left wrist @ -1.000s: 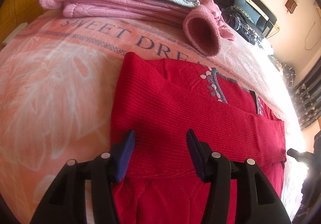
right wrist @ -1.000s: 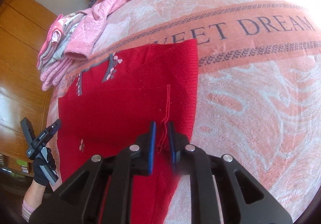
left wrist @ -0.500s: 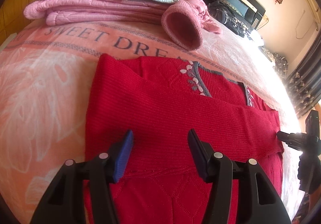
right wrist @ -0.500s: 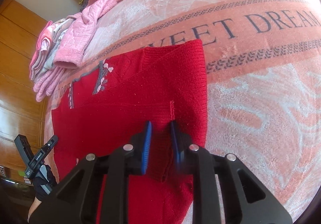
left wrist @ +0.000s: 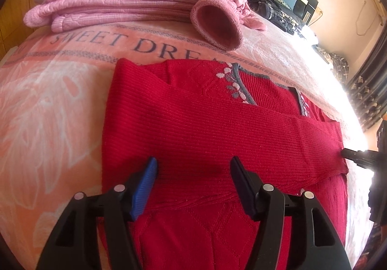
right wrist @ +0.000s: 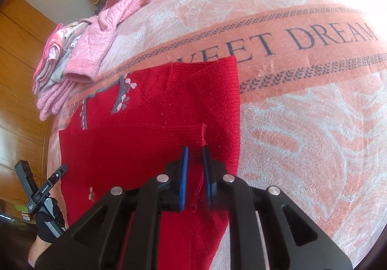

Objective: Fold small clothes

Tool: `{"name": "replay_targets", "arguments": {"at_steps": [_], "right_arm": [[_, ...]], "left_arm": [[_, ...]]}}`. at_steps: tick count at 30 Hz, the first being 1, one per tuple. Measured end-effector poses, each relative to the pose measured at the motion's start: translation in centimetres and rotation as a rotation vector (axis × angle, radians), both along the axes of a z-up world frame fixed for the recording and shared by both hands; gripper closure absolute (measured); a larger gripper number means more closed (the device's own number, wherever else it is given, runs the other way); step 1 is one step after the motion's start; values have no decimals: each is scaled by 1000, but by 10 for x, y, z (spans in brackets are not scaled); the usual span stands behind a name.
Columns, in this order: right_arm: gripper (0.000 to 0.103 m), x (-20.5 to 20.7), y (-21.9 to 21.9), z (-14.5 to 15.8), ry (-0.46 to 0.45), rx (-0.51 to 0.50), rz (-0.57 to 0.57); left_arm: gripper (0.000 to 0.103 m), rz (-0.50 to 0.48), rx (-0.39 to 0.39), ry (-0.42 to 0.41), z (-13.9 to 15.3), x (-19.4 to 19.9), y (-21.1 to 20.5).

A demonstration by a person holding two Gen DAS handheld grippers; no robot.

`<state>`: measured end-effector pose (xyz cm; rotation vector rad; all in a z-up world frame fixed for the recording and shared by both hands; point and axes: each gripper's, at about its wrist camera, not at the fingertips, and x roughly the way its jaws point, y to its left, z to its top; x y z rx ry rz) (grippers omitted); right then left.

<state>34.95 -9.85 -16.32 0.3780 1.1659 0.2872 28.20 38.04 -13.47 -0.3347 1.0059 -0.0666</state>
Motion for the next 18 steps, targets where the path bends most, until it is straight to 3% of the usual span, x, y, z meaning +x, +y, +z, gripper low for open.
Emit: {"name": "replay_targets", "arguments": {"at_steps": [3, 7, 13, 18], "right_arm": [[91, -22, -3, 34, -35, 8, 24], [87, -81, 0, 64, -15, 33, 94], [74, -189, 12, 73, 88, 29, 179], [66, -267, 25, 64, 139, 16, 233]], "left_arm": [[40, -6, -22, 23, 24, -21, 6], [40, -101, 63, 117, 47, -73, 0], [39, -163, -1, 314, 46, -184, 5], [39, -153, -101, 387, 30, -251, 12]]}}
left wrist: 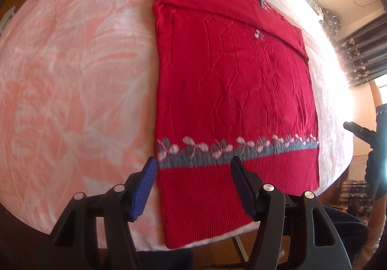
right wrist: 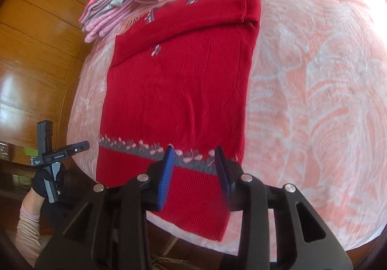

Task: Fold small clothes
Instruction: 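Grasp the sweater hem with both tools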

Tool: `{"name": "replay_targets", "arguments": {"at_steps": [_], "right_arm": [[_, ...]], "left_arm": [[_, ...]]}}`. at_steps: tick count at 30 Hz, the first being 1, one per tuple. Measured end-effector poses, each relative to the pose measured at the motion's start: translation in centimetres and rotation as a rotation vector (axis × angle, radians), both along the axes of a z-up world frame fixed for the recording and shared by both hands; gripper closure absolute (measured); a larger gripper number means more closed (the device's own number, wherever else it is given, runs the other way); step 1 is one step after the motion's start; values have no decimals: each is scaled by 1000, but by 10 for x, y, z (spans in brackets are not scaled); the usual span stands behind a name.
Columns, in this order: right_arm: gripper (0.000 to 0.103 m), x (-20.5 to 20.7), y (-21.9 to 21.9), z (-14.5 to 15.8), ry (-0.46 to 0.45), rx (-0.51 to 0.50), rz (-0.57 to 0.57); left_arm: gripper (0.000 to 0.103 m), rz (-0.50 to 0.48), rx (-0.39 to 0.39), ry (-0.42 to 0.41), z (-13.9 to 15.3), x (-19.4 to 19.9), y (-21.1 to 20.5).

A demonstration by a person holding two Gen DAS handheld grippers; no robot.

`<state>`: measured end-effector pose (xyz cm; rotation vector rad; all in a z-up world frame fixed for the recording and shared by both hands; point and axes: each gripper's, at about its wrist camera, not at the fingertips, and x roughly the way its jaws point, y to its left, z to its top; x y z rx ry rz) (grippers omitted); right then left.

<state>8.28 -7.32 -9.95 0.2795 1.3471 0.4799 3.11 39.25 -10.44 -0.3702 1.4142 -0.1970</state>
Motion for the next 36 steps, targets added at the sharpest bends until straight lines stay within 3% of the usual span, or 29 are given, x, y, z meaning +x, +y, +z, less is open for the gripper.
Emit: {"name": "replay_targets", "arguments": {"at_steps": [2, 6, 9, 12, 20, 24, 29, 36], "right_arm": [[65, -25, 7, -11, 24, -47, 27], [65, -62, 8, -37, 84, -44, 24], [65, -80, 10, -48, 81, -85, 29], [65, -86, 10, -53, 84, -83, 15], [62, -82, -2, -59, 87, -51, -20], [62, -81, -6, -66, 105, -47, -25], [62, -83, -10, -79, 130, -65, -21], [62, -81, -9, -89, 148, -47, -7]], "left_arm": [[39, 12, -19, 1, -7, -16, 1], [39, 29, -27, 20, -22, -38, 2], [39, 12, -29, 47, -28, -45, -2], [39, -9, 16, 45, -32, -51, -4], [38, -43, 50, 22, -37, -58, -12], [34, -17, -2, 33, -42, -57, -11], [33, 20, -119, 56, -43, -57, -6], [34, 48, -213, 89, -49, -58, -2]]}}
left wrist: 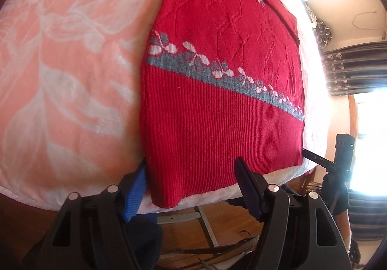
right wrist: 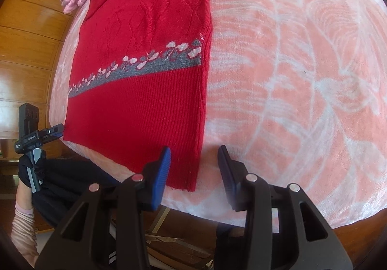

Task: Fold small clothes
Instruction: 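Grasp the sweater hem with both tools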

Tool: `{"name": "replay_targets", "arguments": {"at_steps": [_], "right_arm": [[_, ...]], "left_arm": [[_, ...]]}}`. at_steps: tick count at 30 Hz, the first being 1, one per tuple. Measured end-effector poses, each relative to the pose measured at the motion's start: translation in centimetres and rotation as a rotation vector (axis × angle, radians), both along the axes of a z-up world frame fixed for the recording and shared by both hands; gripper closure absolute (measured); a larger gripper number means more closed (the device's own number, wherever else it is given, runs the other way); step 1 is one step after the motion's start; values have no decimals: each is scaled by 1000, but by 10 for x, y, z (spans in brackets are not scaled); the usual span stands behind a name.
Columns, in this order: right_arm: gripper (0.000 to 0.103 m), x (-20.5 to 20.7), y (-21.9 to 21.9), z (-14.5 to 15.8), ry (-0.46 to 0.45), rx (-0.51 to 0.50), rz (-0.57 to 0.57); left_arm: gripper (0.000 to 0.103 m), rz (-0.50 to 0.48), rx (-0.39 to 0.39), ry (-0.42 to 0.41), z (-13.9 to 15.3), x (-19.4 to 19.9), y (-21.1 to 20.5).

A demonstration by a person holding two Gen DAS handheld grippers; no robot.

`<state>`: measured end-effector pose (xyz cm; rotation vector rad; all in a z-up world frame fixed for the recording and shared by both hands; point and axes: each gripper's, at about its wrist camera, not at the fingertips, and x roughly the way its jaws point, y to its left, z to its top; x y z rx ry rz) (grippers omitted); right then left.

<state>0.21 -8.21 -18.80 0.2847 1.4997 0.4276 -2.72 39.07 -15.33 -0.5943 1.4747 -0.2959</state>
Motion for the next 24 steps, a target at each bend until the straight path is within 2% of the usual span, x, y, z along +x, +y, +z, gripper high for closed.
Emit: {"name": "replay_targets", "arguments": {"at_steps": [10, 13, 15, 16, 17, 18, 20, 21, 24], "right_arm": [[62, -2, 4, -3, -4, 27, 18], [67, -1, 7, -6, -9, 20, 20], [81, -1, 10, -6, -16, 22, 31], [86, -1, 11, -6, -13, 31, 34], [92, -2, 12, -7, -11, 39, 36], [94, -2, 13, -6, -13, 39, 38], [98, -3, 14, -4, -18, 37, 37], [99, -2, 14, -2, -17, 46, 30], [100, -2, 13, 6, -27, 92, 16]], "left_arm": [[34, -5, 4, 14, -1, -4, 3], [37, 2, 11, 17, -2, -3, 2], [54, -3, 45, 13, -1, -4, 2], [59, 0, 54, 14, -2, -4, 3], [68, 6, 56, 17, -3, -4, 5], [78, 13, 55, 21, -4, -5, 7], [90, 32, 21, 32, -7, -5, 12], [94, 39, 3, 35, -7, -6, 13], [95, 40, -19, 15, -3, -6, 12]]}}
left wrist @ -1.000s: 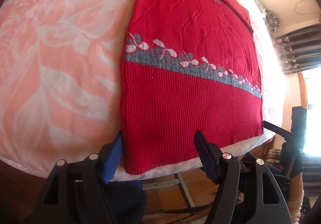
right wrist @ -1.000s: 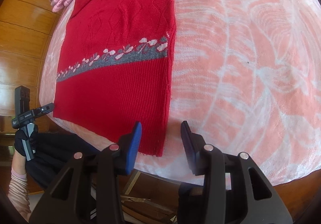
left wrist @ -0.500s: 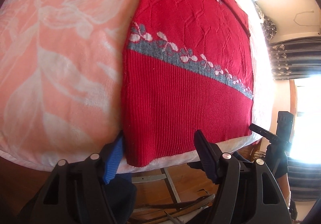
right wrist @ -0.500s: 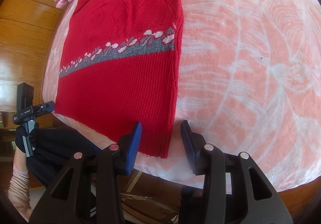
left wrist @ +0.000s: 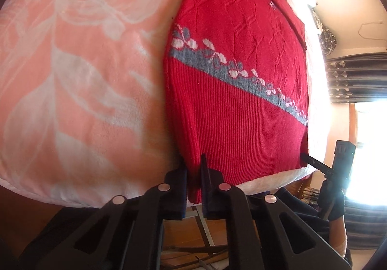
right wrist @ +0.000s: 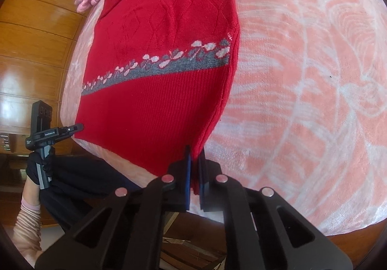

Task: Fold small clothes
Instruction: 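Lift the hem and fold it toward the collar with both tools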

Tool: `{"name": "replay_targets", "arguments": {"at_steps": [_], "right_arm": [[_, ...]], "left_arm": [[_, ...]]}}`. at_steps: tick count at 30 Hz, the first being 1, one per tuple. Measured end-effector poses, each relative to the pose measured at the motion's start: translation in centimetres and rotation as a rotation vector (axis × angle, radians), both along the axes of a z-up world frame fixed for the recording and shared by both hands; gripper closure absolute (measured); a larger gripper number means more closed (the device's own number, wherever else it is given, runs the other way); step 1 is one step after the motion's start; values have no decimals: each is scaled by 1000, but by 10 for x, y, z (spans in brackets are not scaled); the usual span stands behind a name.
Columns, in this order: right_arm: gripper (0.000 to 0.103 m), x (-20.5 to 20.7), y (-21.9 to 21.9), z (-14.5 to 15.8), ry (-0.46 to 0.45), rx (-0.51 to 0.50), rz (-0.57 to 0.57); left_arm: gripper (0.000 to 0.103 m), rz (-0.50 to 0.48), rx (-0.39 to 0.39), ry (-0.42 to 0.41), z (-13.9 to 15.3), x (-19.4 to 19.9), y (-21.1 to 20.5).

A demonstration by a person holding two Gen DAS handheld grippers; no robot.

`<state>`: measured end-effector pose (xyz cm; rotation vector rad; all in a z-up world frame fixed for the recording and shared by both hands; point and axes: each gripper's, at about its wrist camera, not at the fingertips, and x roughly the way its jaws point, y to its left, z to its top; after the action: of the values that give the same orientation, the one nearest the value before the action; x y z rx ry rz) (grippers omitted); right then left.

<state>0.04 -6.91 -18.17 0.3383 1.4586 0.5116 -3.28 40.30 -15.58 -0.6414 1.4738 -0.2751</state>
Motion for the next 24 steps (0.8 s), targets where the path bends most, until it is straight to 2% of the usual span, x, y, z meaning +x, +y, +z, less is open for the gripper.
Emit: {"name": "replay_targets", "arguments": {"at_steps": [8, 14, 19, 24], "right_arm": [[100, 10, -7, 39, -78, 109, -56], [100, 44, -18, 71, -122, 149, -171], [100, 88, -12, 96, -164, 118, -232], [100, 132, -6, 97, -160, 68, -290]], "left_arm": [[95, 71, -127, -114, 34, 14, 5], [95, 128, -139, -185, 63, 45, 7], [95, 177, -86, -232, 82, 86, 10], [95, 269, -85, -235, 83, 128, 18]]}}
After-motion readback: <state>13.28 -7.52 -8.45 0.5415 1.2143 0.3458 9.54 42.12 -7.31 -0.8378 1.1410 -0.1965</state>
